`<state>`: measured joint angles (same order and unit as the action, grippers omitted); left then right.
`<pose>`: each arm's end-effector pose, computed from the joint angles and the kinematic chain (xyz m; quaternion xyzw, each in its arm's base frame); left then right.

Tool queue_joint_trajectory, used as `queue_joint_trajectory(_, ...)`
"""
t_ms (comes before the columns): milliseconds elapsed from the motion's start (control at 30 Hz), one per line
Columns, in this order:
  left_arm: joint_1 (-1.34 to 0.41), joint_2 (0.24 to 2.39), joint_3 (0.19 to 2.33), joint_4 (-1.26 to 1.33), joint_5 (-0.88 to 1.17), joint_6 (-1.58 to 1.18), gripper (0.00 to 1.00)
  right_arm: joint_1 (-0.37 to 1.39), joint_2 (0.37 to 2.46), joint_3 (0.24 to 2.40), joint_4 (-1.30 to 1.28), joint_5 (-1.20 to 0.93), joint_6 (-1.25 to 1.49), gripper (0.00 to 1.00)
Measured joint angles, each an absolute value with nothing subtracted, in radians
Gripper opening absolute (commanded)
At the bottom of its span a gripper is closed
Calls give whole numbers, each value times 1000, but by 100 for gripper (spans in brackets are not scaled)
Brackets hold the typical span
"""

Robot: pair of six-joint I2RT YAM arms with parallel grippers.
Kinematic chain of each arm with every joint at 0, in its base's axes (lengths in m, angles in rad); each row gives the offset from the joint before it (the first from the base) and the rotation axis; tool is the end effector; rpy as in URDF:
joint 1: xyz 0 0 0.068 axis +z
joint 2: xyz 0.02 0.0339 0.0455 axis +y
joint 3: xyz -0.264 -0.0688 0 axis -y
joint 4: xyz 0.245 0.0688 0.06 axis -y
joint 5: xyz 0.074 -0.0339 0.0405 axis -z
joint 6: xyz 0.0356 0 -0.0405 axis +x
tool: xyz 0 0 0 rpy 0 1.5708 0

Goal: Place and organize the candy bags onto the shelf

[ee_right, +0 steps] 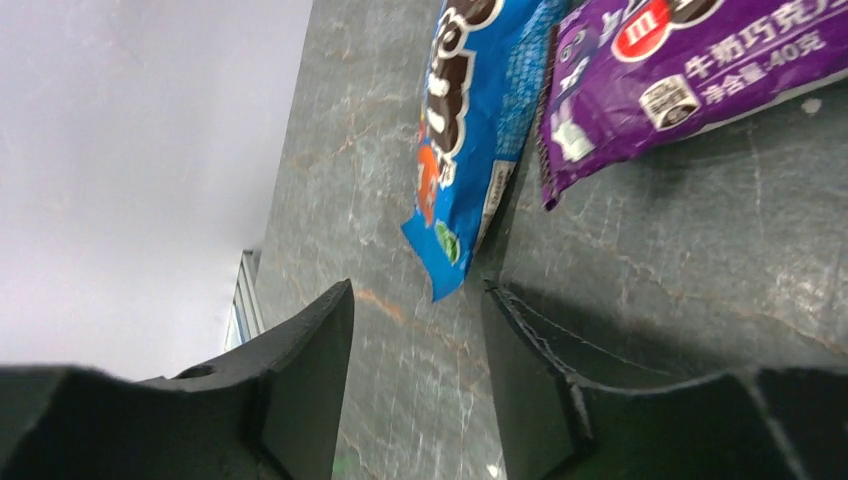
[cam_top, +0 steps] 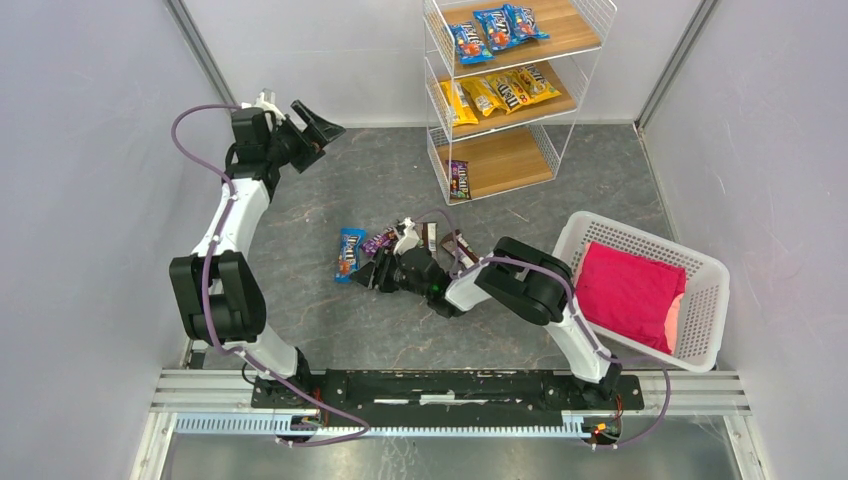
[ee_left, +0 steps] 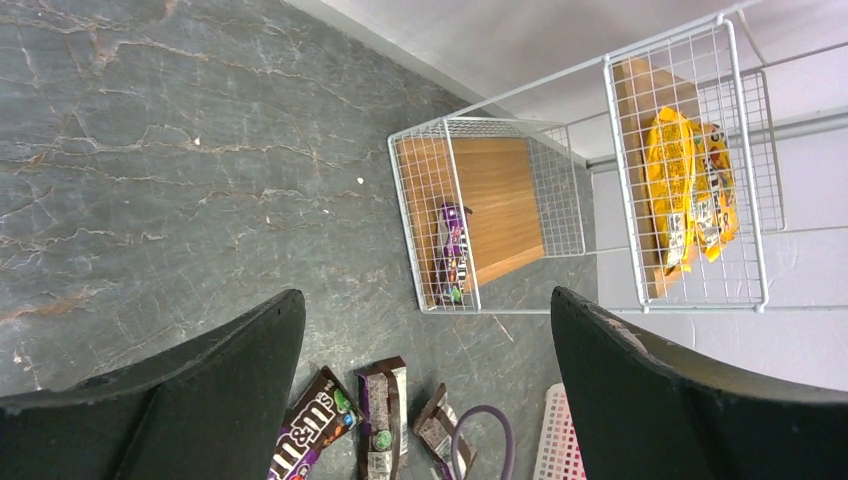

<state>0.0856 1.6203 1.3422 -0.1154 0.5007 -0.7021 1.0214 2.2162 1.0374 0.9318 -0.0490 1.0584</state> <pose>0.3824 0.0157 0.3273 -0.1822 0.7969 -0.3595 0.4501 0.2252 0.3711 0.0941 -0.0005 0.7887 0.5396 0.2944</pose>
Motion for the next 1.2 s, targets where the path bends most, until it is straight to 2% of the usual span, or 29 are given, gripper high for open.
queue_joint_trajectory(100,96,1620,1334,-108,505,-709,97,1029,2243,1079,911,-2,1100,46)
queue_joint_trajectory(400,107,1620,1329,-94,509,-718,97,1045,2281,1146,836,73,1120,12)
queue_joint_trajectory(533,107,1620,1327,-94,509,-718,97,1045,2264,1124,829,69,1075,8)
queue_joint_trajectory(667,107,1620,1322,-91,509,-718,97,1029,2197,1080,772,-19,979,8)
queue_joint_trajectory(833,107,1620,1319,-86,515,-719,97,991,2065,1032,619,-240,788,8)
queue_joint_trajectory(933,107,1620,1319,-83,523,-719,97,953,2001,1025,466,-417,635,12)
queue_joint_trajectory(1000,105,1620,1319,-80,526,-719,97,919,1990,1048,305,-527,500,16)
queue_joint_trajectory(1133,98,1620,1319,-78,526,-720,97,838,1975,1101,0,-598,291,33)
queue_joint_trajectory(1200,93,1620,1319,-78,526,-719,97,792,1943,1094,-57,-589,256,43)
